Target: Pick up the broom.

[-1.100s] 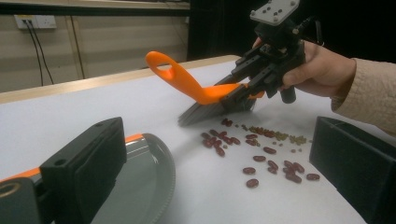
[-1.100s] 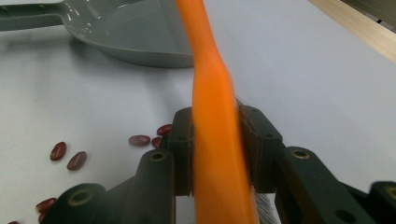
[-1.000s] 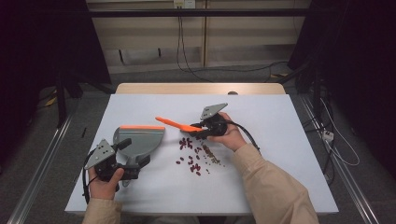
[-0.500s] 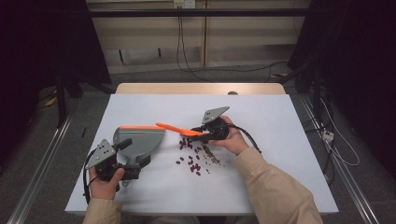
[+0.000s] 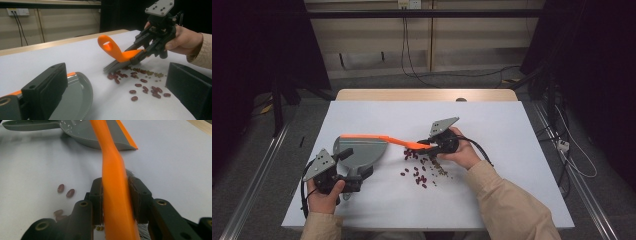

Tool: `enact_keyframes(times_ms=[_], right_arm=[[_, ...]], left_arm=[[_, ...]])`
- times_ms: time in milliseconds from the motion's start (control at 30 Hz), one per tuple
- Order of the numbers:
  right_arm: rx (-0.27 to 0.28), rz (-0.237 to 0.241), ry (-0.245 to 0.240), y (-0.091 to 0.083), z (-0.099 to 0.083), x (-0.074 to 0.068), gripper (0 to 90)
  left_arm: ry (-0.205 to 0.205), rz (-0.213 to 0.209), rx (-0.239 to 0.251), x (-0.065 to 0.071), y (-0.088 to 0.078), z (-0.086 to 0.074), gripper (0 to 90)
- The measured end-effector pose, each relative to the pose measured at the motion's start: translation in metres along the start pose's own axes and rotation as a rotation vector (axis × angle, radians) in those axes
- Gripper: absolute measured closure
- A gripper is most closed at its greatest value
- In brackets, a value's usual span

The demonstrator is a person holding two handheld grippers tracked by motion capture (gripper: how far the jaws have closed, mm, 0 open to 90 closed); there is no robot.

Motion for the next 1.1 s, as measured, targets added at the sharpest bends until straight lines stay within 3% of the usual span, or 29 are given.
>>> enact_keyframes(times_ms=[633,933,1100], right_arm=[[-0.007,-0.001,-0.009,-0.010,-0.002,-0.008,68.4],[0.041,-0.037,0.008,-0.018,0.013,0.015,69.3],[0.054,-0.060,-0.002,-0.005,0.023,0.031,69.3]], left_arm=[[0.004,0.003,0.002,0.000,0.000,0.001,3.7],[-0.001,0.002,0.003,-0.001,0.001,0.001,3.7],[-0.006,0.002,0.002,-0.002,0.001,0.000,3.7]])
Point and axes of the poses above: each handheld gripper's, and its own axes: y roughly forward along the jaws, z roughly out of its top, x roughly to its right, the point moved 6 cm from there along y, roughly forward along the jaws, and after that the axes turned 6 degrees about y, right-handed, at the moved point
